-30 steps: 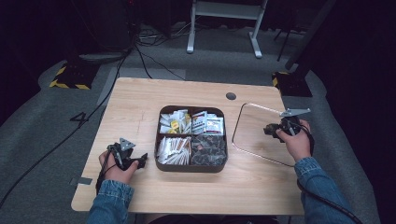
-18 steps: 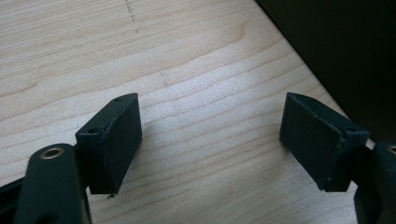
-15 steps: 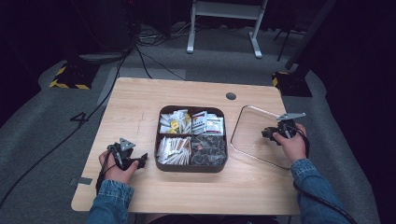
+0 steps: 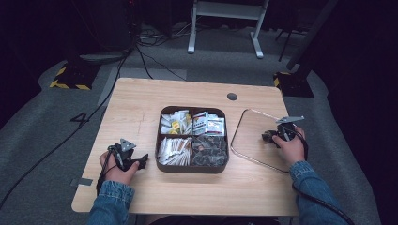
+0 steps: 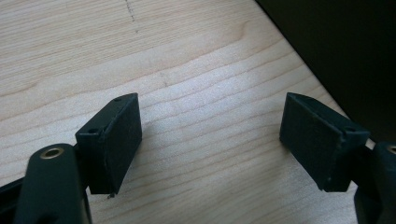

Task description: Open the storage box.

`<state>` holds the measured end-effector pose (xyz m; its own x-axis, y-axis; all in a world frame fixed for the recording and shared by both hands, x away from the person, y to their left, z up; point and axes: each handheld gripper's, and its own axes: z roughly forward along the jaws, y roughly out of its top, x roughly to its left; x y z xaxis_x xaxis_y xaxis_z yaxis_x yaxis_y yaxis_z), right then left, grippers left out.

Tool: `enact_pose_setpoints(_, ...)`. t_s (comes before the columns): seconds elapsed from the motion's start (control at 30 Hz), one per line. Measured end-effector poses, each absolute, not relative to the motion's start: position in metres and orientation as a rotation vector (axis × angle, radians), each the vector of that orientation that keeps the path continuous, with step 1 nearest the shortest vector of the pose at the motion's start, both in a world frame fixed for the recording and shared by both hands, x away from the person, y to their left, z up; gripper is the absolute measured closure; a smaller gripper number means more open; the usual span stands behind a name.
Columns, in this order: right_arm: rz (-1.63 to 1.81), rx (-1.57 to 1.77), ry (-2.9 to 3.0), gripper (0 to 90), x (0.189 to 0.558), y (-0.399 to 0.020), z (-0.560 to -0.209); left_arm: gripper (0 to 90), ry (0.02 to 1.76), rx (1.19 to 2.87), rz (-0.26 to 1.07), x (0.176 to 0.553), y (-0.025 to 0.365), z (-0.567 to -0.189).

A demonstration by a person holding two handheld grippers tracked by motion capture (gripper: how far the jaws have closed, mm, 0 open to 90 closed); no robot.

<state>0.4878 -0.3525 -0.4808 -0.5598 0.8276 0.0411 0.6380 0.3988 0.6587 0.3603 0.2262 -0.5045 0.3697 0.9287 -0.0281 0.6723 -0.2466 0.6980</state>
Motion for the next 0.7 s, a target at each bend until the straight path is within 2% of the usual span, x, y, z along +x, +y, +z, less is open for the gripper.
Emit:
enact_pose_setpoints(0.2,0.92,1.287,2.356,56.3,0.488,-0.352,-0.481,21.4,1.379,2.008,0.528,0.36,0.226,-0.504)
enact_pose_setpoints(0.27,0.959,1.306,2.327,45.5,0.487,-0.352,-0.476,21.4,1.378,2.007,0.529,0.36,0.226,-0.504)
enact_pose_setpoints(0.43,1.033,1.296,2.277,36.0,0.48,-0.351,-0.465,21.5,1.375,2.009,0.529,0.36,0.226,-0.504)
enact_pose_setpoints(0.67,1.147,1.232,2.273,33.1,0.455,-0.343,-0.453,21.6,1.375,2.011,0.528,0.36,0.226,-0.504)
enact_pose_setpoints(0.7,1.174,1.18,2.281,33.1,0.442,-0.338,-0.452,21.6,1.372,2.012,0.525,0.359,0.225,-0.504)
